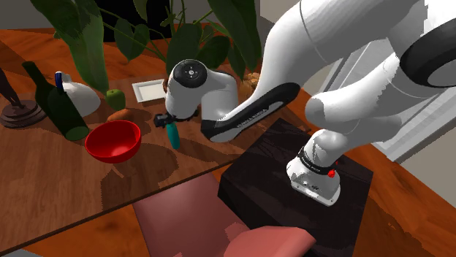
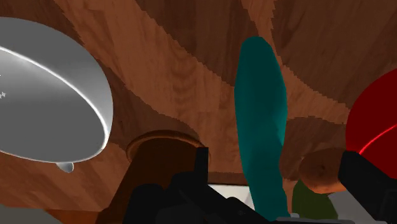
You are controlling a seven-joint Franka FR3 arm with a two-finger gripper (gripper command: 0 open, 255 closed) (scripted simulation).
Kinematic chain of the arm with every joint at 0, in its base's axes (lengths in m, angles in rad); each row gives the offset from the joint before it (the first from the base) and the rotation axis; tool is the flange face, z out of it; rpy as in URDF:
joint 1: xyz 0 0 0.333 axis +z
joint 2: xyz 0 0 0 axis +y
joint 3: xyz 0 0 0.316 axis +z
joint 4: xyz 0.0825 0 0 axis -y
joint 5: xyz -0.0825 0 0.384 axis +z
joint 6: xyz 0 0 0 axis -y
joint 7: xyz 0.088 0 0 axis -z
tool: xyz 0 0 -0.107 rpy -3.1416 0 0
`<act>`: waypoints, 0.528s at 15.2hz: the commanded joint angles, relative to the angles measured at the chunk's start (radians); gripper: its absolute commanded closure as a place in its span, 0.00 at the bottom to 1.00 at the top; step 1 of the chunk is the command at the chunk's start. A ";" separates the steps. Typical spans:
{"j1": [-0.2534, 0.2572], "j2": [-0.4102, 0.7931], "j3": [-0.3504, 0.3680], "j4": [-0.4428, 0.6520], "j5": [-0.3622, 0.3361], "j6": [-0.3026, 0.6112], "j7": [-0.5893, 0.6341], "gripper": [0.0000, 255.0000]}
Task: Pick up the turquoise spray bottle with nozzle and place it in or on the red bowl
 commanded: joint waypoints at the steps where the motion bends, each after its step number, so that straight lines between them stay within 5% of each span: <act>1: -0.109 -0.042 0.115 0.032 0.031 0.015 0.013 0.00; 8: -0.321 -0.114 0.304 0.064 0.088 0.101 -0.027 0.00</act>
